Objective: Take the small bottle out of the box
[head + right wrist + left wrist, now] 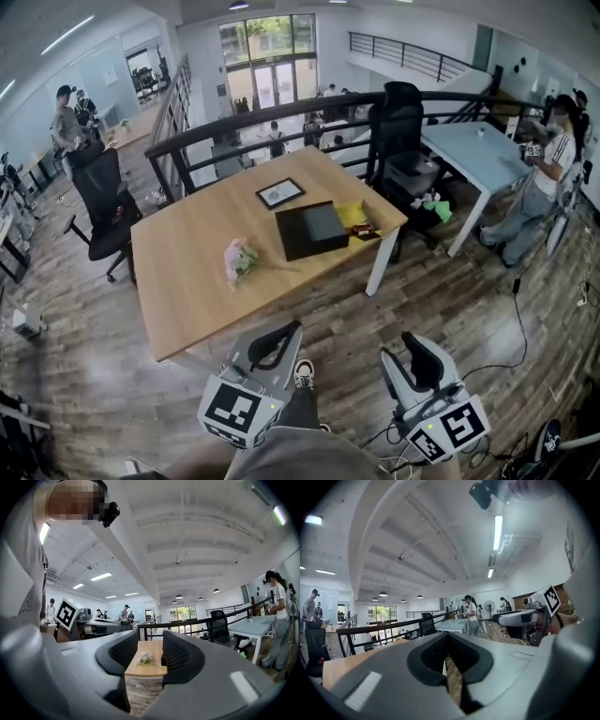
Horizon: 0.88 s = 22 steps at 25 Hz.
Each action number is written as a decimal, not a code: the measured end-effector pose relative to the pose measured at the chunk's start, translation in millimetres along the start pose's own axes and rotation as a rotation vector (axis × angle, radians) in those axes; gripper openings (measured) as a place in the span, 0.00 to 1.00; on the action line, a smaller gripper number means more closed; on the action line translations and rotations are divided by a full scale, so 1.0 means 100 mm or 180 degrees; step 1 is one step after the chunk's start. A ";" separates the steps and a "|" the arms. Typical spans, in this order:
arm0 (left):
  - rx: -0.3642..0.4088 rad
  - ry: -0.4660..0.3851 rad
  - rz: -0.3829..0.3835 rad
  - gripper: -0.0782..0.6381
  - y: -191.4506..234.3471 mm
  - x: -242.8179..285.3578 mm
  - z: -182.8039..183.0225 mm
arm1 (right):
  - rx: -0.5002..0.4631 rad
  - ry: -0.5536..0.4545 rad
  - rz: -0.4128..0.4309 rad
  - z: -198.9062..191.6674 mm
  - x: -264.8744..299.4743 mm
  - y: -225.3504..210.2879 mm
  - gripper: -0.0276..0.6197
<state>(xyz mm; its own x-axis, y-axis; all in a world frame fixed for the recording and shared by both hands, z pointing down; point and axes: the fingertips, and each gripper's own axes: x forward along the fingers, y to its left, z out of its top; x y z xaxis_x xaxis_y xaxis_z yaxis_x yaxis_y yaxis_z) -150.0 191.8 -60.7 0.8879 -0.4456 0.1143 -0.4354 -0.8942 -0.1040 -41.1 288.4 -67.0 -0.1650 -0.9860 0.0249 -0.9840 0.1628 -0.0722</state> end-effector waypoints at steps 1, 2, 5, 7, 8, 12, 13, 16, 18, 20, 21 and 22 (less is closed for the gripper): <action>-0.0010 0.0007 -0.0004 0.11 0.05 0.05 -0.02 | 0.0003 0.0025 0.0006 -0.02 0.07 -0.04 0.27; -0.0025 0.0023 -0.0007 0.11 0.10 0.11 -0.05 | 0.0007 0.0054 0.0016 -0.05 0.14 -0.07 0.27; -0.0099 0.0075 0.0001 0.11 0.27 0.28 -0.12 | 0.0001 0.0149 0.0065 -0.13 0.37 -0.16 0.27; -0.0138 0.0082 0.0010 0.11 0.42 0.43 -0.15 | -0.0006 0.0217 0.0087 -0.18 0.57 -0.25 0.27; -0.0160 0.0092 0.0015 0.11 0.51 0.51 -0.17 | -0.0003 0.0253 0.0095 -0.20 0.67 -0.30 0.27; -0.0261 0.0166 0.0028 0.11 0.88 0.85 -0.27 | -0.0007 0.0436 0.0104 -0.31 1.15 -0.55 0.27; -0.0285 0.0189 0.0023 0.11 0.98 0.93 -0.29 | -0.0008 0.0486 0.0100 -0.33 1.28 -0.61 0.27; -0.0361 0.0281 -0.0004 0.11 1.30 1.21 -0.40 | 0.0008 0.0655 0.0083 -0.45 1.68 -0.81 0.27; -0.0434 0.0351 0.0003 0.11 1.54 1.38 -0.50 | 0.0004 0.0802 0.0080 -0.56 1.97 -0.96 0.27; -0.0506 0.0430 0.0009 0.11 1.78 1.56 -0.60 | 0.0007 0.0941 0.0061 -0.66 2.26 -1.12 0.27; -0.0534 0.0471 0.0003 0.11 1.89 1.65 -0.65 | 0.0029 0.1006 0.0047 -0.71 2.40 -1.20 0.27; -0.0553 0.0512 -0.0005 0.11 1.99 1.74 -0.70 | 0.0075 0.1064 0.0037 -0.76 2.53 -1.29 0.27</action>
<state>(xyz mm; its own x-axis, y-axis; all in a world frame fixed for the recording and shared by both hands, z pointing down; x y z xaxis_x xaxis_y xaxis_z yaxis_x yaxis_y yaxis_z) -92.6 -67.2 8.0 0.8595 -0.4328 0.2718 -0.4654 -0.8826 0.0663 38.7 20.3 24.7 -0.1931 -0.9169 0.3493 -0.9807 0.1694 -0.0973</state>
